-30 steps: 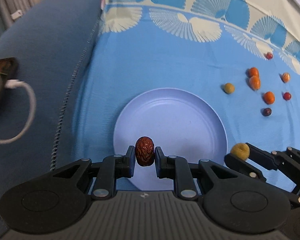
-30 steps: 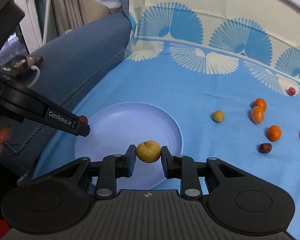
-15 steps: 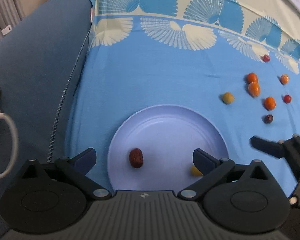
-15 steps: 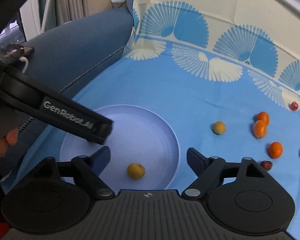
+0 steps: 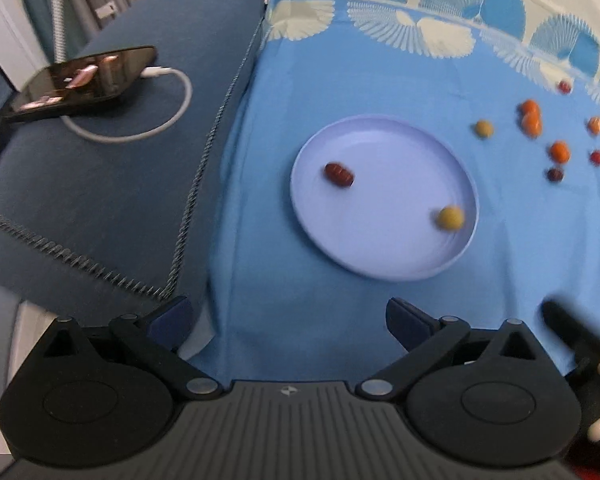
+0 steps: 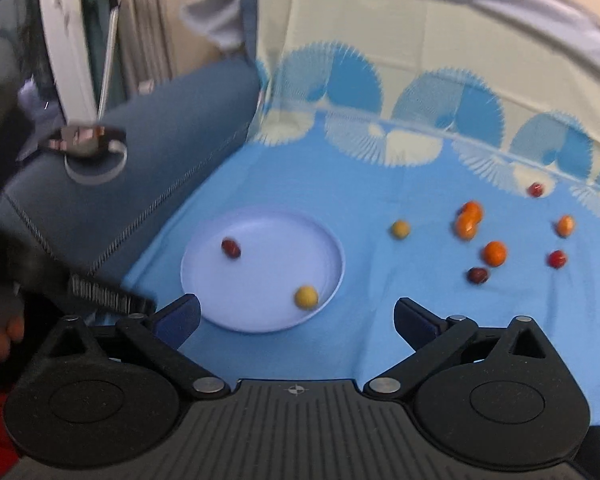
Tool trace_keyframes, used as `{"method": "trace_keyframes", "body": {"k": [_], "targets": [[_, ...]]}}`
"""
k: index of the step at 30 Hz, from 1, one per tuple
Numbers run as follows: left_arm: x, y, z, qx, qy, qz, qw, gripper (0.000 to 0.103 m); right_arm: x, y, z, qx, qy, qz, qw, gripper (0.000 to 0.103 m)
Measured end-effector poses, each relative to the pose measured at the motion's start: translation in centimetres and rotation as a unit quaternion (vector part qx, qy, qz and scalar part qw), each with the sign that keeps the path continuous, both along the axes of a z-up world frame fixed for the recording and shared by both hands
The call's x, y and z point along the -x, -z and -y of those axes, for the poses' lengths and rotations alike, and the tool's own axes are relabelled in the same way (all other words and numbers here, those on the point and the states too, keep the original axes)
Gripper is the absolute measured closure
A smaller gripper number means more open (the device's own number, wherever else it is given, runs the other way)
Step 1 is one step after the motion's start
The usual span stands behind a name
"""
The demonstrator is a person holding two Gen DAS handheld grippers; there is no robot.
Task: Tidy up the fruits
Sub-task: 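Move both tools back toward the fruit cluster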
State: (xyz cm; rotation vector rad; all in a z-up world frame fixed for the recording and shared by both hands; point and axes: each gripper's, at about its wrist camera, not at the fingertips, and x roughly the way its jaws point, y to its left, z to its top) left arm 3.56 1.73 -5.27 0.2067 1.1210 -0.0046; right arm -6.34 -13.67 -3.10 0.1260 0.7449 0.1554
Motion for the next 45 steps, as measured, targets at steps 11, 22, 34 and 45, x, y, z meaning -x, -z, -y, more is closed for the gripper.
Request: {"method": "trace_keyframes", "body": {"k": [11,22,34,45], "targets": [[4.5,-3.0,0.9,0.014,0.022,0.043,0.9987,0.000,3.8,-1.6,0.8,0.001,0.015,0.041,0.999,0.001],[5.8,-4.4,1.3,0.012,0.032,0.065,0.9973,0.000,5.3,-2.6,0.3,0.006,0.019,0.061,0.998,0.001],[5.9,-4.6,1.1,0.012,0.035,0.072,0.9967,0.000,5.6,-2.8,0.2,0.009,0.018,0.062,0.998,0.001],[5.4,-4.3,0.9,0.010,0.034,0.066,0.9972,0.000,5.0,-2.4,0.3,0.003,0.014,0.050,0.999,0.001]]}}
